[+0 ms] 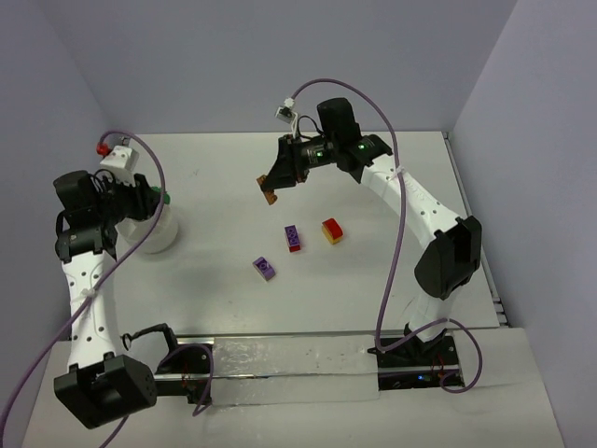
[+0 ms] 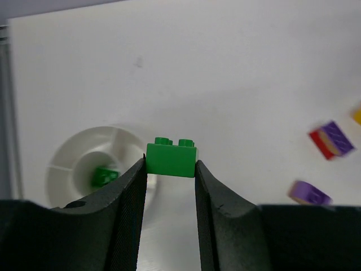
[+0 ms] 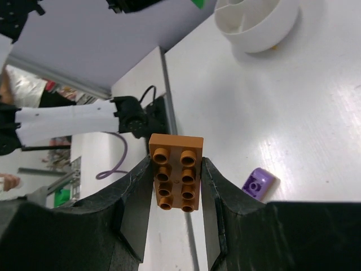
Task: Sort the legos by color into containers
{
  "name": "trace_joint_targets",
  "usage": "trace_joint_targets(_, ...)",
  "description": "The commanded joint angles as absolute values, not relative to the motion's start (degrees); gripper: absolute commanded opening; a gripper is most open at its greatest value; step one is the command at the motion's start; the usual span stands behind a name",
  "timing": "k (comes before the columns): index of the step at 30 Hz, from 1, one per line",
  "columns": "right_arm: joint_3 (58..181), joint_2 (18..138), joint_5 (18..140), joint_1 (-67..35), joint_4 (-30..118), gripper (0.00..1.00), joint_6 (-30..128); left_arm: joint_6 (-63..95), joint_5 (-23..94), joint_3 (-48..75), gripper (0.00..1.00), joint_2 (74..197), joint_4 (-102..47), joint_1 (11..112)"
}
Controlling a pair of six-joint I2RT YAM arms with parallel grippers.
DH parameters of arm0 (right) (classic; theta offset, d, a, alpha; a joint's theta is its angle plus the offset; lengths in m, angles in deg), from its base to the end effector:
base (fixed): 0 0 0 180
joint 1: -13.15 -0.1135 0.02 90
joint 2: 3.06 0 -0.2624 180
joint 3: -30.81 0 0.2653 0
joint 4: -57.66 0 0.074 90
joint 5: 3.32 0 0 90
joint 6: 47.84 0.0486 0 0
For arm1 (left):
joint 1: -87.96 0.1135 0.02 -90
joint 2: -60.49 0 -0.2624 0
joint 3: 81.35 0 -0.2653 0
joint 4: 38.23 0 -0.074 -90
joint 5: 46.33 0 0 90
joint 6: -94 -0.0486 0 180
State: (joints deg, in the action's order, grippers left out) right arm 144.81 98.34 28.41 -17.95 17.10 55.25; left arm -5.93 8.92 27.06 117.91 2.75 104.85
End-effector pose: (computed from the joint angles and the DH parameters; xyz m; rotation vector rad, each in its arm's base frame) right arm 0.3372 0.2517 0.3819 -0.9885 1.8961 1.5057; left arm 0.2354 0.0425 0.3482 0.2533 1.9469 -0.3118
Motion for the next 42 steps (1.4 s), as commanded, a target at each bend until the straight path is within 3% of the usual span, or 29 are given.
trace_joint_targets(1, 148.6, 98.1, 36.4, -18.8, 13.9, 0.00, 51.7, -7.7, 22.3, 26.8, 0.00, 119.2, -4.9, 107.6)
trace_joint_targets(8, 148.0, 98.3, 44.5, -20.5, 13.7, 0.00, 50.6, -6.7, 25.9, 28.0, 0.00, 123.0, -10.4, 109.0)
trace_joint_targets(32, 148.6, 100.9, 45.3, -20.8, 13.0, 0.00, 49.2, -6.4, 28.9, 33.4, 0.02, 130.4, -11.2, 109.5)
trace_joint_targets(38, 149.2, 101.3, 46.0, -21.0, 13.2, 0.00, 49.0, -6.0, 30.4, 33.7, 0.20, 132.1, -11.8, 109.4)
trace_joint_targets(42, 149.8, 102.1, 44.8, -21.3, 13.3, 0.00, 49.0, -5.4, 29.2, 32.6, 0.47, 133.2, -11.3, 109.5)
